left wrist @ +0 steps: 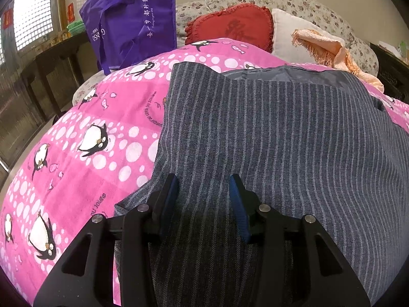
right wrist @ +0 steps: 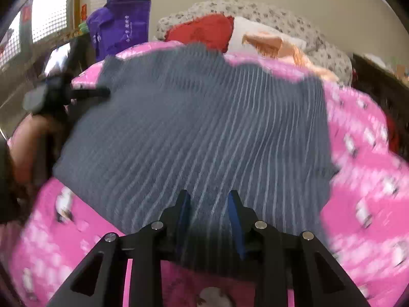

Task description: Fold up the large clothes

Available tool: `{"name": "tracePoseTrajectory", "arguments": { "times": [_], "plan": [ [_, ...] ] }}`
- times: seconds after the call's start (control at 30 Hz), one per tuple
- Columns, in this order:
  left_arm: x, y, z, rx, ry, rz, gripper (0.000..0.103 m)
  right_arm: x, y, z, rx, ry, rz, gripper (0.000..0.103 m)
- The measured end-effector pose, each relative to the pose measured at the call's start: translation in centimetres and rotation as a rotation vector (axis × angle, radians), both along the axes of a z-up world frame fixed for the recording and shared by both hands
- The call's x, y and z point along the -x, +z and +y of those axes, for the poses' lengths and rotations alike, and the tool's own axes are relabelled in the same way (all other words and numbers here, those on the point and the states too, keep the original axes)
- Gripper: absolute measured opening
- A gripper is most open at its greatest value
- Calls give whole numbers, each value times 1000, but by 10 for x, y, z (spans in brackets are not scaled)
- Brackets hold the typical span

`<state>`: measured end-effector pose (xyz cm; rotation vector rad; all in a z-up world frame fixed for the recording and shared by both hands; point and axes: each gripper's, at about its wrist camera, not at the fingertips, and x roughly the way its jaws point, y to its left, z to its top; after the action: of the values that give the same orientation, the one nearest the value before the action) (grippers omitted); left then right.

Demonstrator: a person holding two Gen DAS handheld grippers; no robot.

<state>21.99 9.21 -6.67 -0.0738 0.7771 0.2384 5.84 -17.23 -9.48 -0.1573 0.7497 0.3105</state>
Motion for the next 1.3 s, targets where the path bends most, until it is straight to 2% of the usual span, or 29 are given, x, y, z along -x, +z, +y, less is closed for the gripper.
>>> {"name": "tracePoseTrajectory", "arguments": {
  "times": [0.07,0.37,0.47,0.5,0.6,0.63,0.7,0.77,0.87,0.93,1.03,1.1,1.17,1.23,1.3],
  "plan": [
    [-1,0,0,2,0,1,42,2,-4,-4,-58,-5,-24,31],
    [-1,0,0,4,0,0,42,-4,0,-19,-36,-15,-34,34],
    [-1,0,0,3,-1,0,42,-1,4,-23,-27,-30,-40,41],
    [-1,0,0,4,-1,0,42,-2,4,-23,-25,-35,-40,47],
    [-2,0,-1,1,-7,15,45,-4,5,-29,-42,-75,-30,78],
    [-2,1,0,11,-19,21,49,-5,5,-31,-53,-81,-24,79],
    [1,8,5,60,-85,76,49,-6,4,-33,-67,-76,-14,79],
    [14,19,11,81,-130,94,49,-6,4,-34,-70,-78,-5,79],
    [65,42,26,83,-136,4,49,0,15,-28,-15,-97,-10,75],
    [108,47,30,107,-150,-57,49,11,30,-25,-33,-107,-53,75],
    [137,31,22,104,-178,-43,49,24,43,-21,-66,-97,-112,75],
    [136,5,23,146,-166,43,51,16,30,-25,-82,-111,-57,76],
    [138,3,29,220,-159,27,52,0,1,-37,-107,-134,89,76],
    [144,13,35,239,-149,8,51,7,15,-46,-136,-134,48,73],
    [150,24,42,219,-148,-29,55,22,34,-50,-88,-141,-44,74]
  ]
}}
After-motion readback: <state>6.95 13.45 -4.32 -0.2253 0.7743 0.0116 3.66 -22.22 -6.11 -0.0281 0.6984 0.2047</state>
